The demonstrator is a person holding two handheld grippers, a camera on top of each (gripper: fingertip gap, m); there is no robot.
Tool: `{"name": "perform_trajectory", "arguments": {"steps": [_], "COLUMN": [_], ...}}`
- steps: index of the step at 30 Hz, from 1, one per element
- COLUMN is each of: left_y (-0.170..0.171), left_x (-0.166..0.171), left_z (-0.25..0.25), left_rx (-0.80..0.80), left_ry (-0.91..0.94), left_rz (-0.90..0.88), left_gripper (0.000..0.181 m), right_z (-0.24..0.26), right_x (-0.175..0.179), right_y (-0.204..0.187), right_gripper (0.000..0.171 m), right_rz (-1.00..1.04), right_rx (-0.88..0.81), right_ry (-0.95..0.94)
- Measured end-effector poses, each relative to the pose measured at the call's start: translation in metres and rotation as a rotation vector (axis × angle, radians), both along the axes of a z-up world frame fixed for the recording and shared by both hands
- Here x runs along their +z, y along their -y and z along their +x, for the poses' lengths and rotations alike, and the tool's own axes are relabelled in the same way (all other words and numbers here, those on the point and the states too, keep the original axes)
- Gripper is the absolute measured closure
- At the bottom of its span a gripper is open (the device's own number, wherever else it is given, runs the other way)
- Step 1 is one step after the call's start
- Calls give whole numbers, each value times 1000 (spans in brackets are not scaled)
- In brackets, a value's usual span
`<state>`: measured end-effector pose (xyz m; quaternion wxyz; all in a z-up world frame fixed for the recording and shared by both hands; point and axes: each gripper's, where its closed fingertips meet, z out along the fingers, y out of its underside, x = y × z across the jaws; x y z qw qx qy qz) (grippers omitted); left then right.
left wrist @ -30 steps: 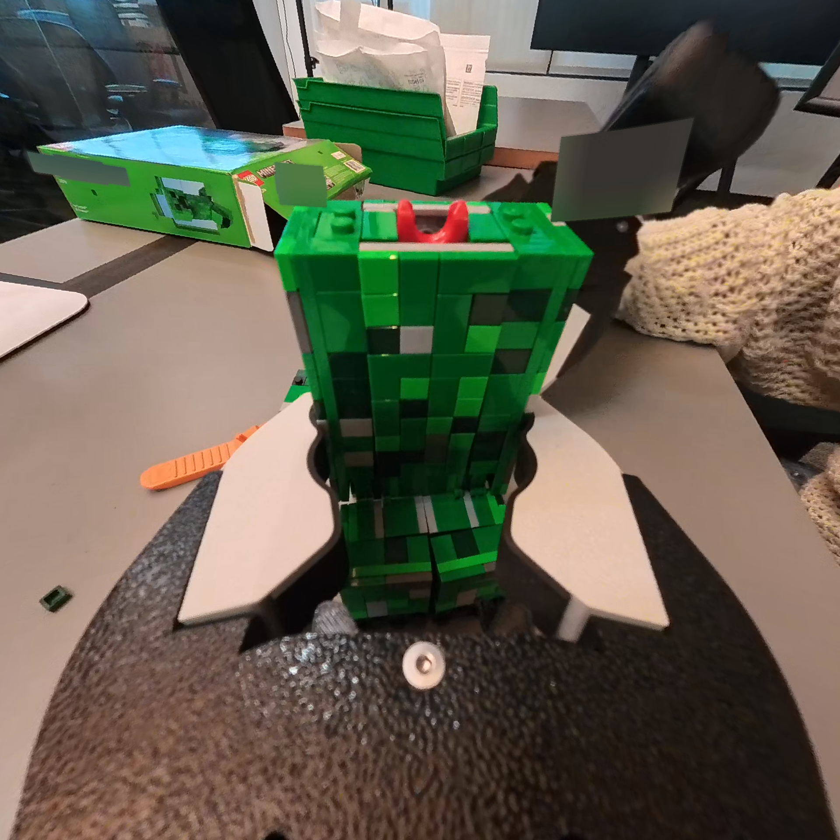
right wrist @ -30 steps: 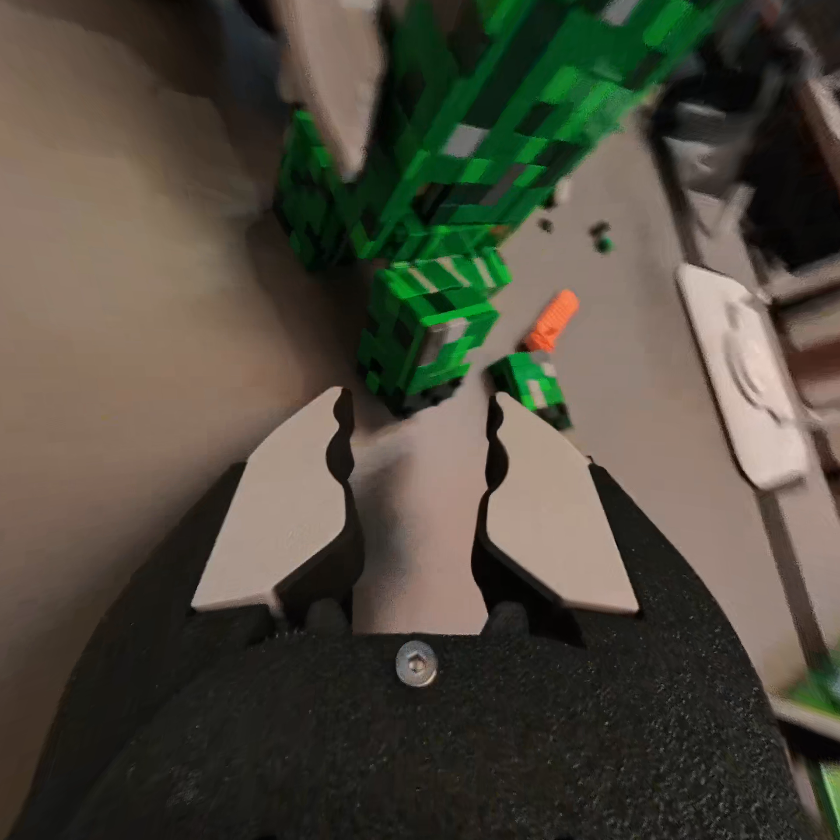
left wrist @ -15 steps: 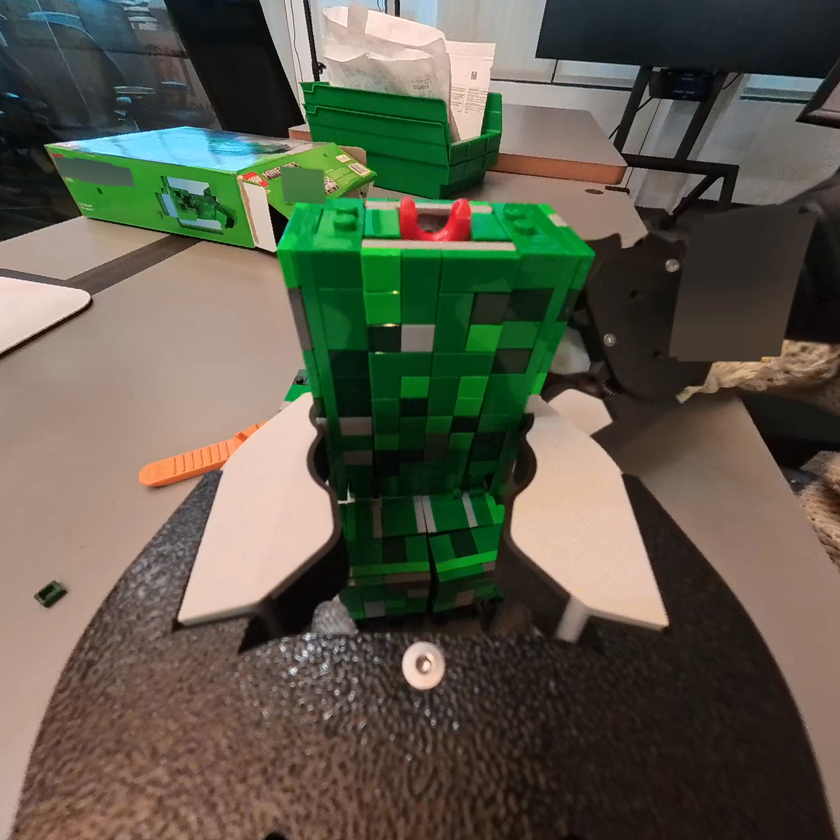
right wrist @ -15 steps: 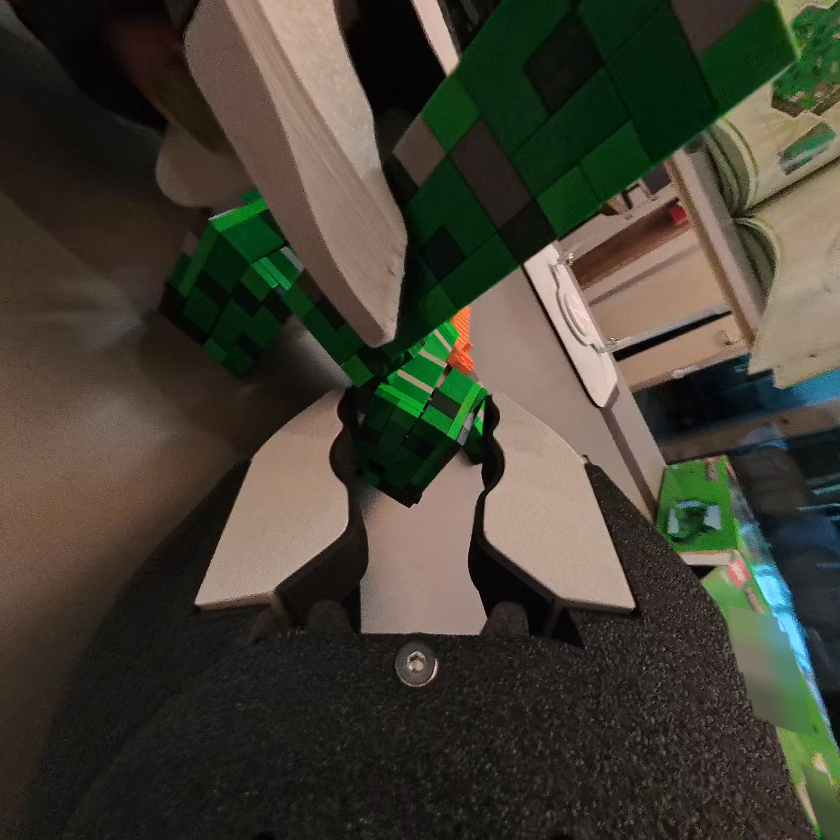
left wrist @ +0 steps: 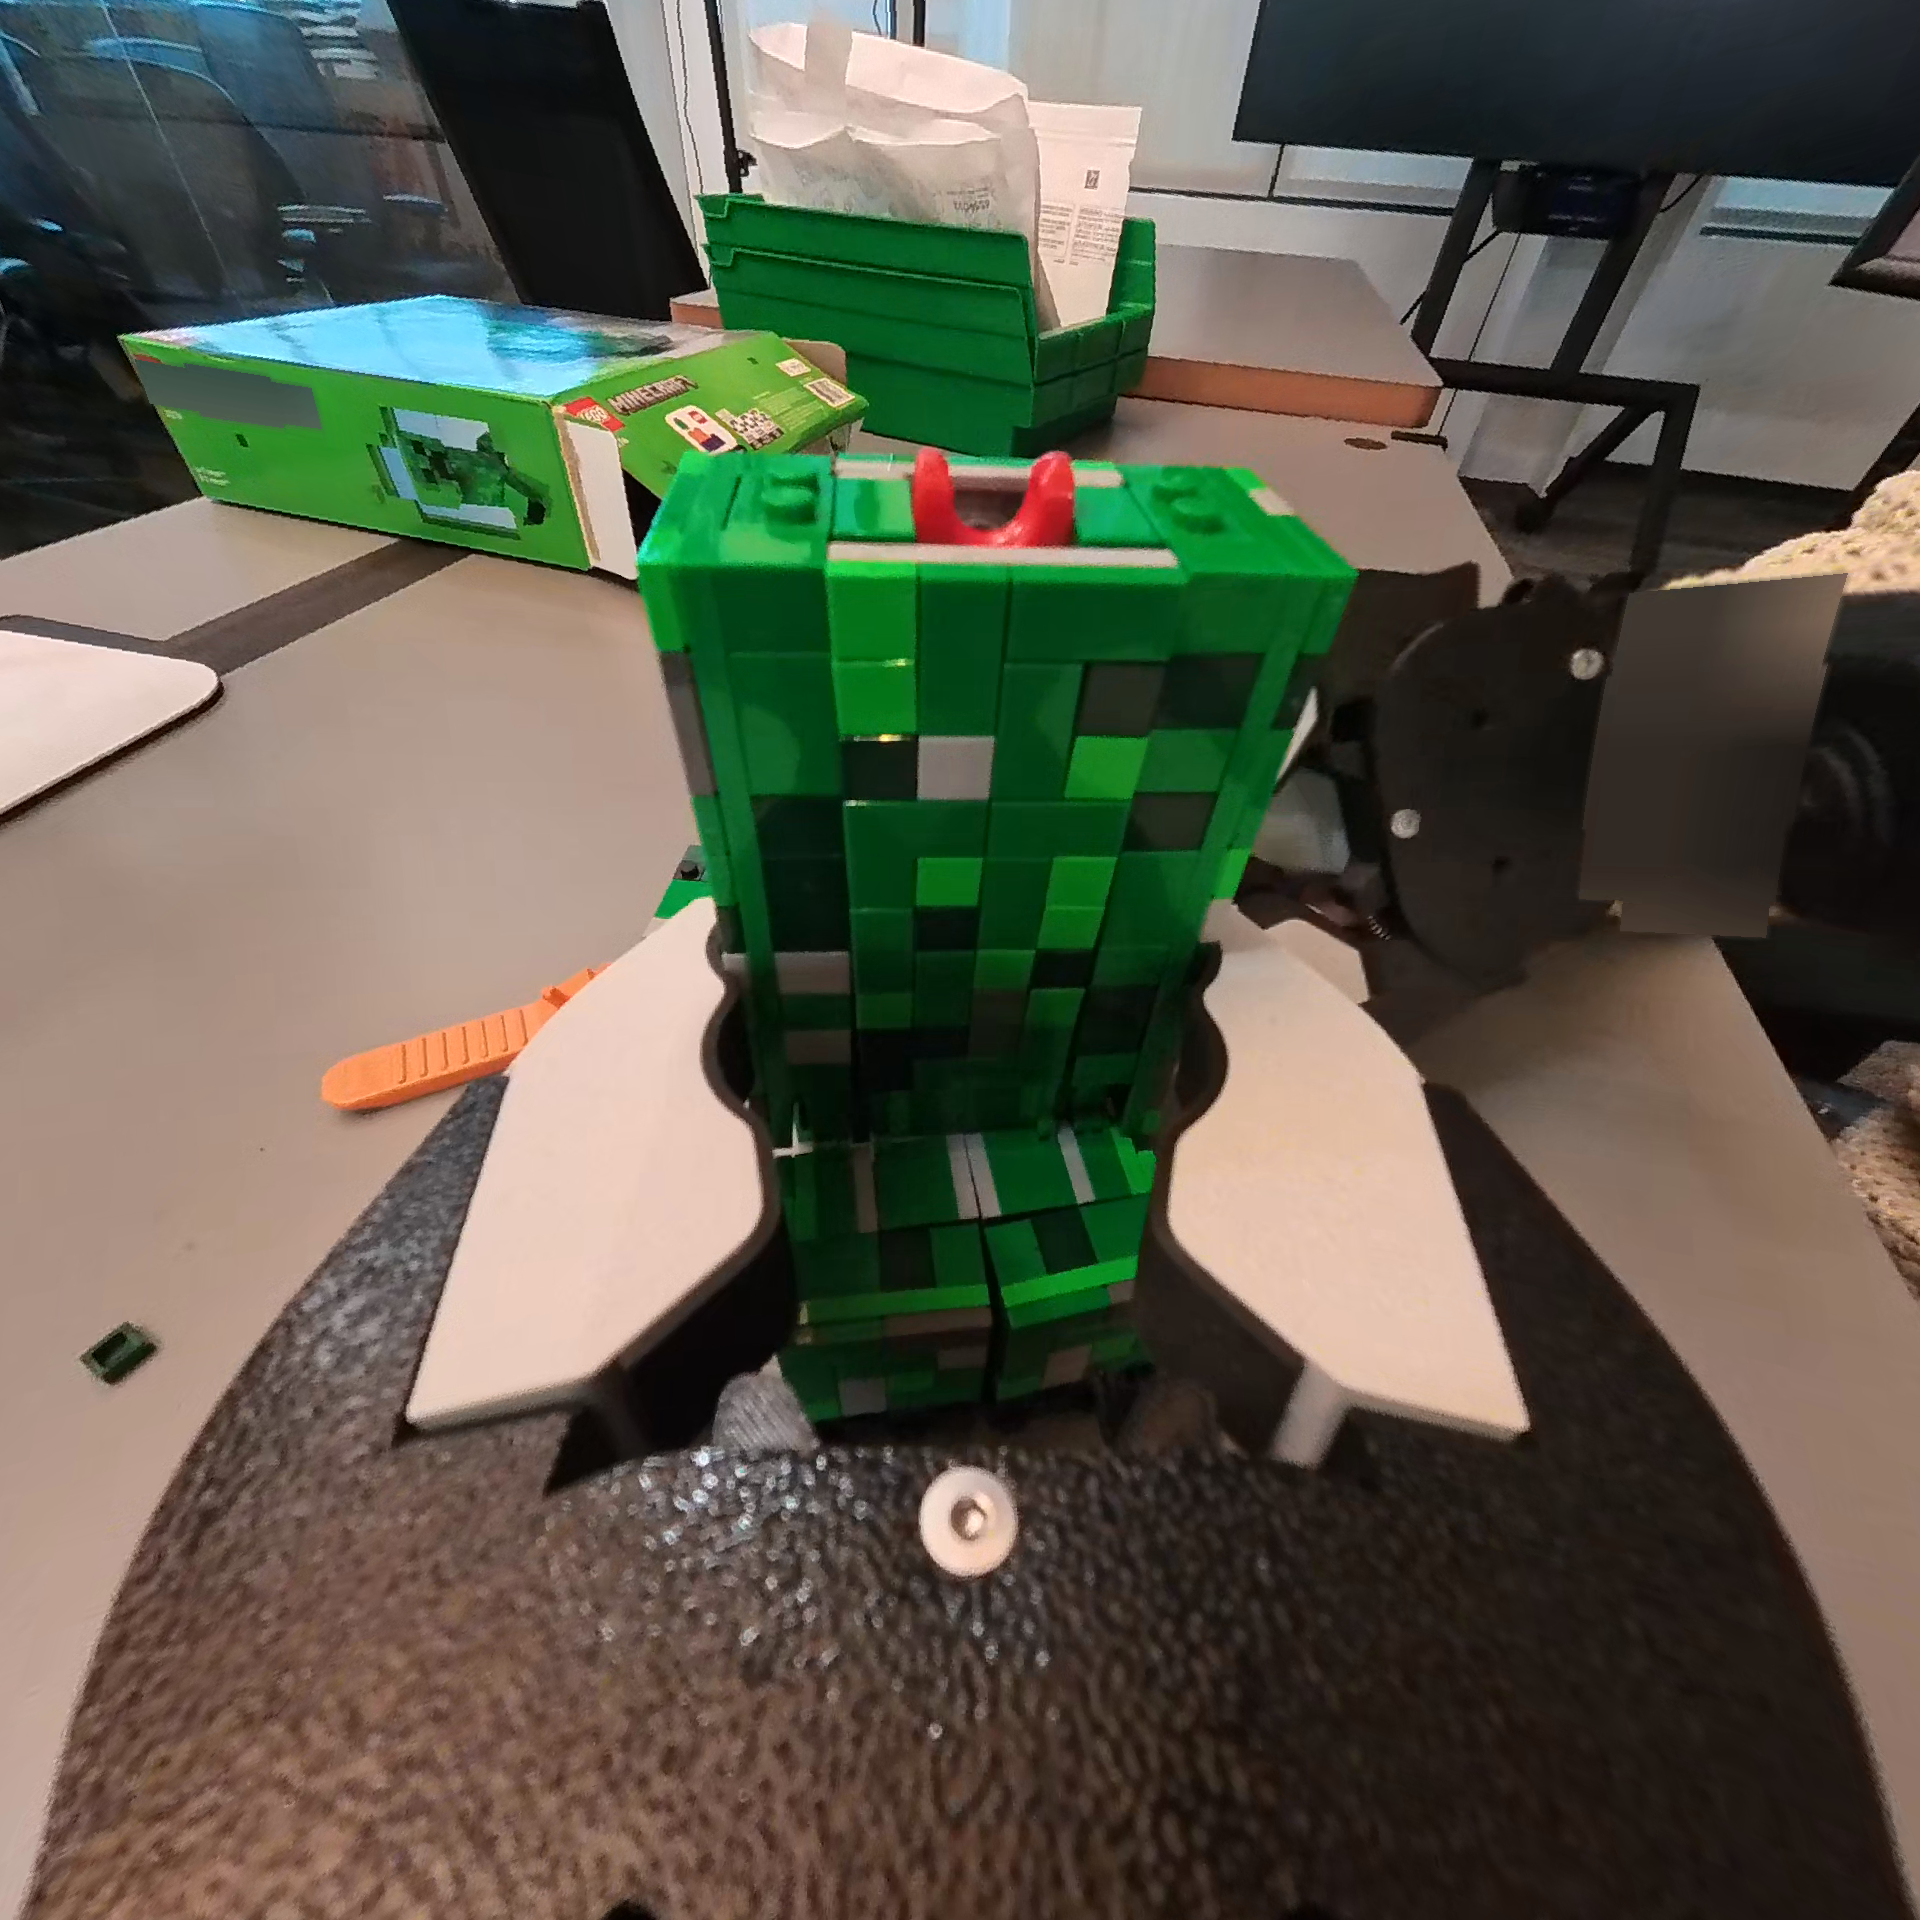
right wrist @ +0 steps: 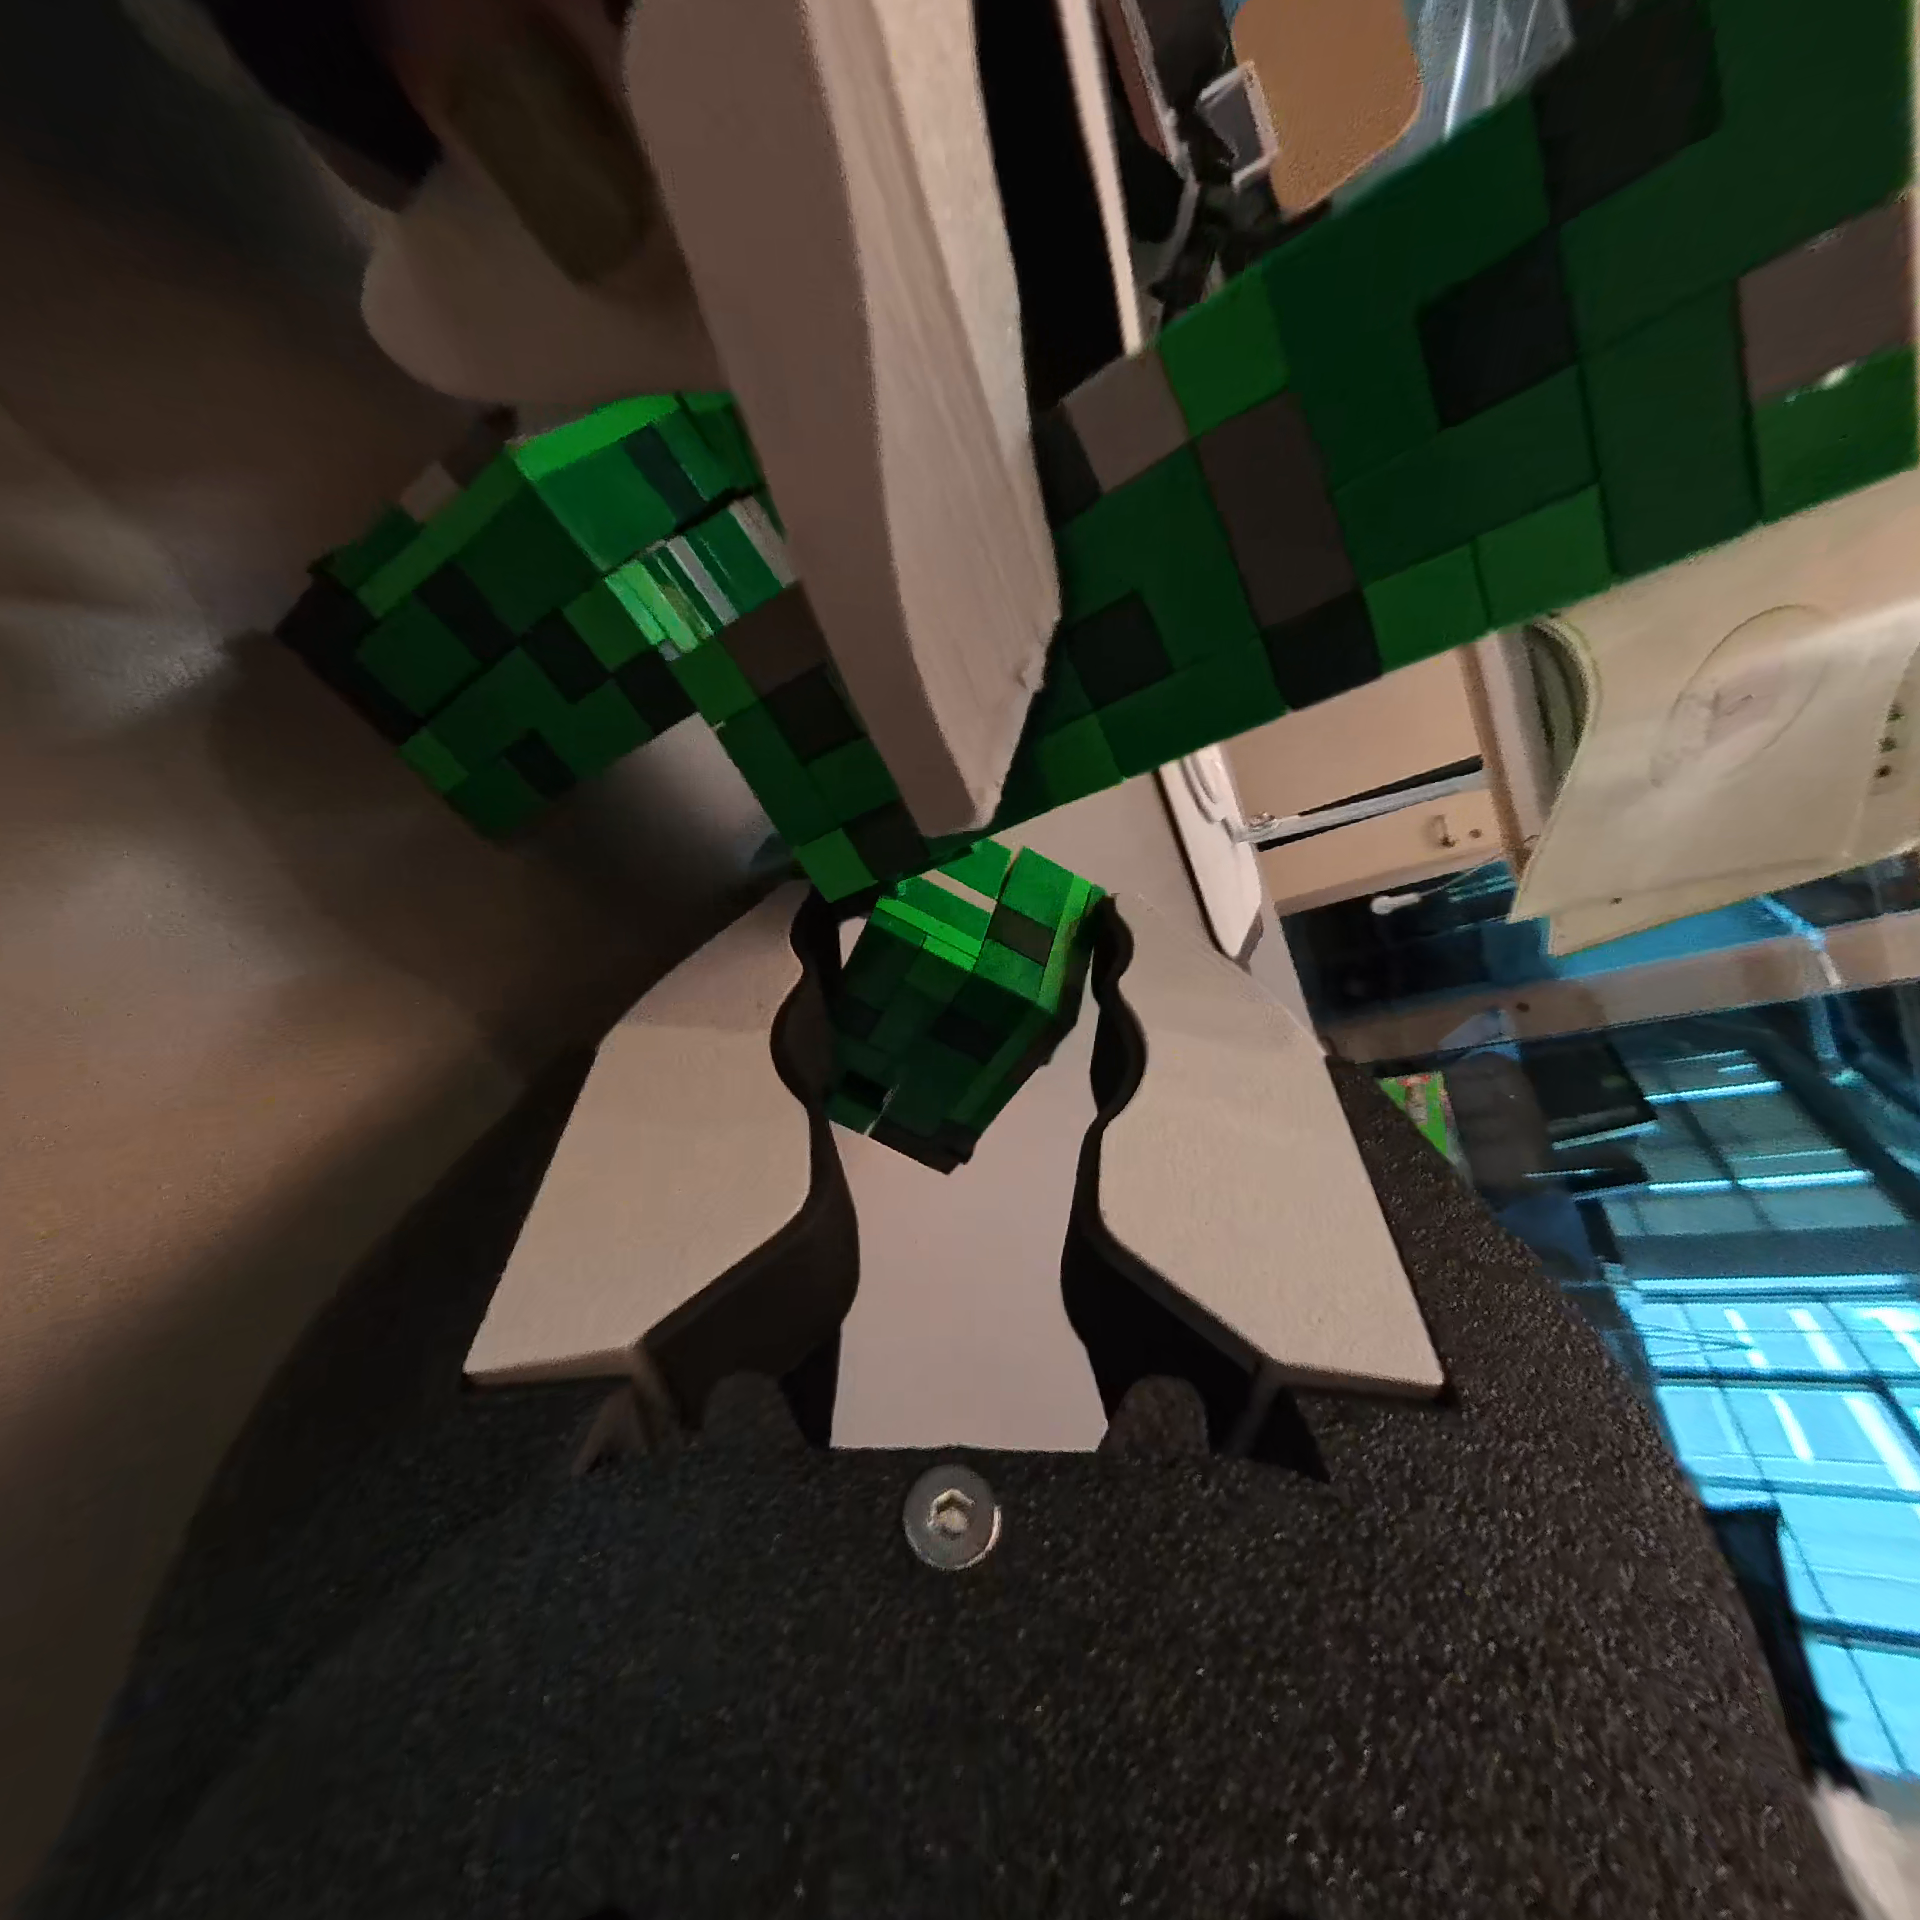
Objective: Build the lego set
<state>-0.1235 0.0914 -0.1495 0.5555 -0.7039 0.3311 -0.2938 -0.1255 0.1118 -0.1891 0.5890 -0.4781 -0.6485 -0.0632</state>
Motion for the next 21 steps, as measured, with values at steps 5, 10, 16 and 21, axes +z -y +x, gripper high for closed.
{"name": "perform_trajectory", "arguments": {"steps": [5, 10, 16, 21], "left_y": [0, 0, 0, 0], "left_x": [0, 0, 0, 0], "left_z": [0, 0, 0, 0], "left_rx": [0, 1, -4, -6], "left_ry": [1, 1, 3, 3], "left_rz": [0, 1, -3, -4], "left_gripper": [101, 101, 101, 101], "right_z": [-1, -2, -3, -4], "right_x": [3, 4, 3, -4], "right_y": [-1, -1, 1, -4], "right_gripper": [126, 127, 122, 110], "right_rz": [110, 138, 74, 10], "right_rx": [13, 26, 45, 23], "right_ry": [57, 75, -6, -8]}}
